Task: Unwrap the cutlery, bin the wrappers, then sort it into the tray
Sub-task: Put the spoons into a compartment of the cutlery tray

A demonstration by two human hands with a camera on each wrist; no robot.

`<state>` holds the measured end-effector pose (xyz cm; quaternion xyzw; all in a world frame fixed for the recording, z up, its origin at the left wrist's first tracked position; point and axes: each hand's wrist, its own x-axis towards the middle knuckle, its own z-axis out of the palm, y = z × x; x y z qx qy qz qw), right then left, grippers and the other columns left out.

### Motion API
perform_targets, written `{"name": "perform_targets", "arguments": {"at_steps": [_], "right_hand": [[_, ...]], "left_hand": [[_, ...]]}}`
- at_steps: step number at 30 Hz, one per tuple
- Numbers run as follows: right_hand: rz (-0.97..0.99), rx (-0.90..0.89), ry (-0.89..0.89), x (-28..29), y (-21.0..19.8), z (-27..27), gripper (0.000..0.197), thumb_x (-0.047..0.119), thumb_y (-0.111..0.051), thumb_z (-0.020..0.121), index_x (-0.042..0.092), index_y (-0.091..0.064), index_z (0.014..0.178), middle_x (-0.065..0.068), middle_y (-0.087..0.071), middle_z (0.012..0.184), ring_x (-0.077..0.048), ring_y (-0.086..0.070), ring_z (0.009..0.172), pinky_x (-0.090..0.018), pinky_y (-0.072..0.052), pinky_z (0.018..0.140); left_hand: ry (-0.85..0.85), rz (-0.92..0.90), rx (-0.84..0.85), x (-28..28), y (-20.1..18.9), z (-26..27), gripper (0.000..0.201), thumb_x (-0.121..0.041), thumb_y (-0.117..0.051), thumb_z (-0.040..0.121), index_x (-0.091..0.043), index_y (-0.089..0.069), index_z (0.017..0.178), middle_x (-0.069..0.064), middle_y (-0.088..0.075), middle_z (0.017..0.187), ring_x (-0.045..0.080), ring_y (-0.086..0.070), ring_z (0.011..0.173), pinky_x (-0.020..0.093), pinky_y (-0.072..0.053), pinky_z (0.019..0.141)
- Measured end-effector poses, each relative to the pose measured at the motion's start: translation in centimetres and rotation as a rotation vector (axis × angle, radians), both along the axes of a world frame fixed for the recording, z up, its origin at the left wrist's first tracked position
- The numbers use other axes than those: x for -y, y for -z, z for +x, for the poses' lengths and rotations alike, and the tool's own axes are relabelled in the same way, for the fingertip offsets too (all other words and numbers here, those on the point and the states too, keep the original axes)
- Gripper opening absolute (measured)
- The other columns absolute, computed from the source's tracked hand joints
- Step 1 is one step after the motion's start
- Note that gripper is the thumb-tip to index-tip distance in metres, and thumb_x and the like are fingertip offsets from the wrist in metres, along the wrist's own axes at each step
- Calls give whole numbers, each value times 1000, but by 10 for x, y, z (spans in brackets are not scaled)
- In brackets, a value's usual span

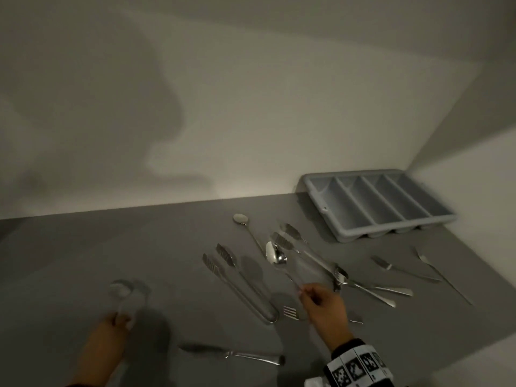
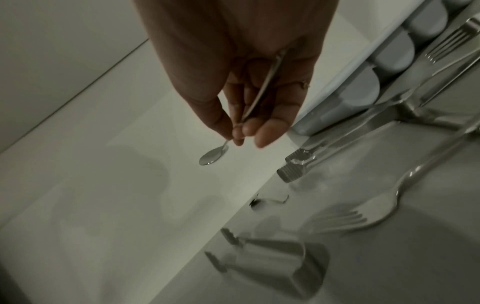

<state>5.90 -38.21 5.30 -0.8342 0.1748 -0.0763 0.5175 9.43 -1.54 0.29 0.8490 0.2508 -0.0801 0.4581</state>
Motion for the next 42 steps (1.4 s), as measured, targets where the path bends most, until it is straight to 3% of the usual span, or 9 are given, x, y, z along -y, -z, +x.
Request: {"name": "perform_targets", "arguments": {"at_steps": [5, 10, 14, 19, 26, 29, 34, 39, 42], "right_hand": [[-85, 82, 101, 63, -16, 2, 32, 7, -65, 80, 35, -62, 64, 27, -64, 56, 8, -60, 61, -1, -42, 55], [-120, 137, 170, 141, -27, 6, 13, 5, -62, 82, 14, -70, 87, 10, -64, 68, 17, -57, 67, 4, -40, 60], [-87, 158, 195, 210, -25, 7, 21, 0, -59, 81, 18, -69, 85, 3, -64, 59, 5, -59, 62, 0, -41, 54], [-44, 234, 201, 291, -17, 10, 45, -9, -60, 77, 35, -62, 70, 28, -66, 63, 1, -59, 60, -2, -42, 54], [18, 246, 181, 373, -4, 19, 39, -11, -63, 76, 28, -68, 75, 29, -66, 62, 5, -56, 53, 0, -41, 55], [36, 233, 155, 388, 0, 18, 33, -12, -61, 77, 20, -70, 81, 34, -65, 63, 9, -58, 56, 1, -41, 56], [13, 116, 173, 395, 8, 14, 58, -3, -66, 75, 54, -62, 66, 5, -68, 67, 7, -61, 66, 1, -42, 57], [-30, 50, 155, 395, 13, 13, 69, -1, -67, 73, 67, -55, 61, 38, -61, 69, 11, -58, 65, 2, -41, 59], [-36, 20, 126, 393, 14, 14, 64, 1, -66, 75, 64, -58, 64, 36, -61, 75, 7, -60, 67, -1, -42, 59]], "left_hand": [[179, 55, 223, 64, -37, 18, 17, -21, -54, 90, -13, -65, 80, 21, -62, 73, 31, -56, 64, 38, -43, 63], [378, -24, 378, 156, -67, 36, 24, -15, -51, 90, -15, -65, 110, 1, -66, 104, 19, -58, 97, 32, -40, 84], [470, -120, 480, 261, -87, 63, 40, -27, -42, 85, -27, -49, 124, 2, -60, 96, 19, -56, 86, 32, -43, 84], [585, -130, 602, 406, -94, 106, 44, -16, -39, 77, -13, -53, 118, 4, -55, 108, 12, -53, 102, -1, -34, 81], [644, 80, 232, 541, -68, 171, 28, 2, -40, 83, 19, -54, 101, 37, -57, 105, 45, -55, 103, 45, -44, 89], [709, 363, 61, 566, -54, 186, 27, -1, -40, 89, 14, -54, 107, 31, -56, 120, 42, -51, 113, 42, -41, 97], [751, 546, -66, 579, -29, 204, 32, -9, -40, 90, 7, -51, 116, 28, -50, 130, 40, -45, 121, 42, -39, 101], [808, 482, -180, 576, -20, 223, 35, -21, -36, 95, -2, -56, 117, 18, -54, 131, 33, -49, 120, 35, -37, 103], [849, 379, -212, 575, -18, 226, 35, -25, -44, 92, -2, -59, 114, 18, -56, 128, 32, -53, 115, 35, -41, 100]]}}
